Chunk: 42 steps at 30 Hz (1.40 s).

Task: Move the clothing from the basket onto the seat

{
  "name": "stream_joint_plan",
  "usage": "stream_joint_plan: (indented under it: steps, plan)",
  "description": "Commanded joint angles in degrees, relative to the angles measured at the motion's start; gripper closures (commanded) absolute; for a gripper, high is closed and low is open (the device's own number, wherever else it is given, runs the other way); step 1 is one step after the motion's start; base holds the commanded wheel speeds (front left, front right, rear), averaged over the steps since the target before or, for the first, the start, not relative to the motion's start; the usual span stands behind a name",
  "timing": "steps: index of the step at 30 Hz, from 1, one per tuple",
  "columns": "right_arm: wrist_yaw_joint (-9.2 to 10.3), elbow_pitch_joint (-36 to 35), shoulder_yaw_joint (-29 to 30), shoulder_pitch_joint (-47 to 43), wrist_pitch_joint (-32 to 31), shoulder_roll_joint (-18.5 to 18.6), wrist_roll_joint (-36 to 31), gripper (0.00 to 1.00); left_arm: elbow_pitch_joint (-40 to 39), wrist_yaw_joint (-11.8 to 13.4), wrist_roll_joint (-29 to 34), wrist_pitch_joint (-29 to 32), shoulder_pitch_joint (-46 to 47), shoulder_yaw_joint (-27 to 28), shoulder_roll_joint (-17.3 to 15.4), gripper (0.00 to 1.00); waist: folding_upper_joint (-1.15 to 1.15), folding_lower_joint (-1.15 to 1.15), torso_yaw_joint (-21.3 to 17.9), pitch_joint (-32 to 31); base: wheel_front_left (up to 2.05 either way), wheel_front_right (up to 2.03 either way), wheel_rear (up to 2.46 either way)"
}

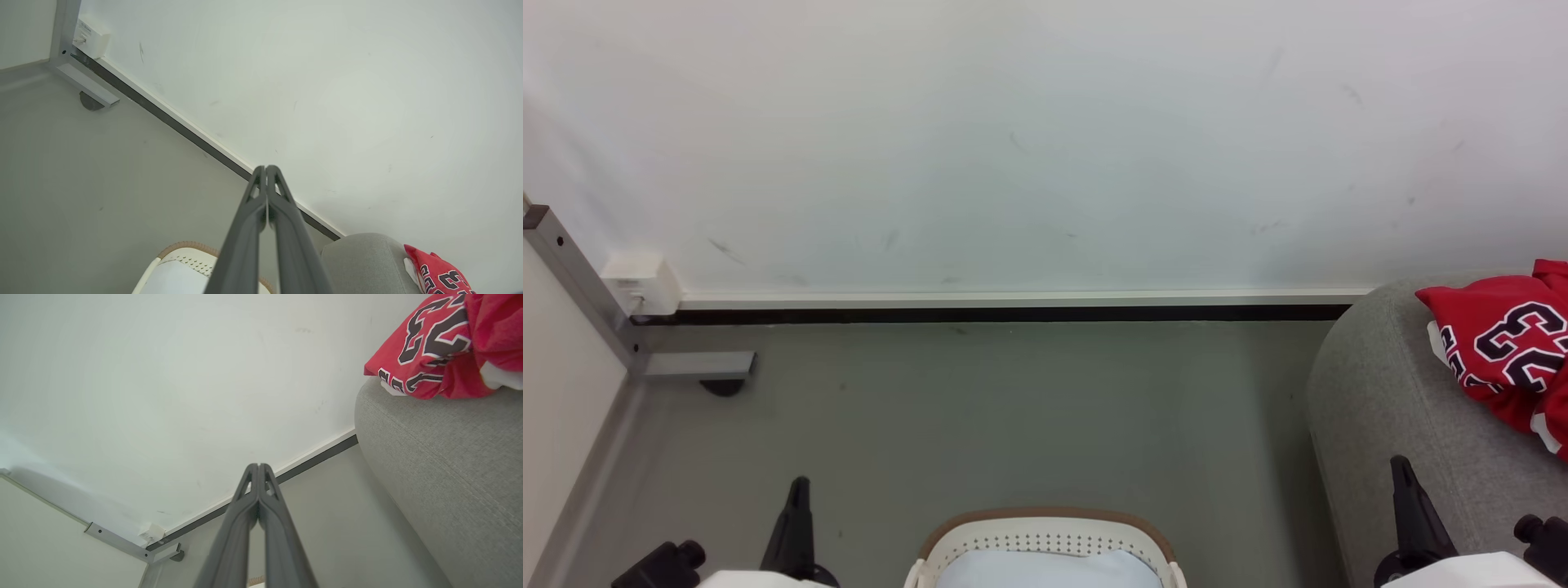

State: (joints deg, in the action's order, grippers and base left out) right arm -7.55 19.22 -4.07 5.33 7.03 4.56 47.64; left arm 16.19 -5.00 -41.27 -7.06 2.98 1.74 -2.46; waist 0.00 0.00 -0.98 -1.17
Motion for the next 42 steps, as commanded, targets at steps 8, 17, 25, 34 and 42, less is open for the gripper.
stream_joint_plan:
  steps: [8, 17, 25, 34, 42]
  plan:
    - [0.04, -1.5, 1.8, 1.2, -2.0, -0.1, 6.8, 1.00, -1.1, -0.5, -7.7, 1.9, 1.7, 1.0, -0.3, 1.00, 0.00, 0.00, 0.1, 0.1, 0.00, 0.00, 0.00]
    - [0.04, -2.1, 3.0, 1.3, -3.5, -0.3, 11.8, 1.00, -1.3, -0.8, -13.5, 3.5, 2.1, 1.5, -0.4, 1.00, 0.00, 0.00, 0.2, 0.2, 0.00, 0.00, 0.00]
    - [0.05, -2.5, 4.1, 1.3, -4.9, -0.5, 16.3, 1.00, -1.4, -1.0, -18.6, 4.9, 2.3, 2.0, -0.4, 1.00, 0.00, 0.00, 0.3, 0.3, 0.00, 0.00, 0.00]
    - [0.06, -2.9, 5.2, 1.4, -6.4, -0.7, 21.0, 1.00, -1.5, -1.3, -24.1, 6.4, 2.6, 2.5, -0.4, 1.00, 0.00, 0.00, 0.4, 0.4, 0.00, 0.00, 0.00]
    - [0.07, -3.3, 6.1, 1.4, -7.6, -0.9, 24.9, 1.00, -1.5, -1.6, -28.5, 7.7, 2.8, 2.9, -0.5, 1.00, 0.00, 0.00, 0.4, 0.5, 0.00, 0.00, 0.00]
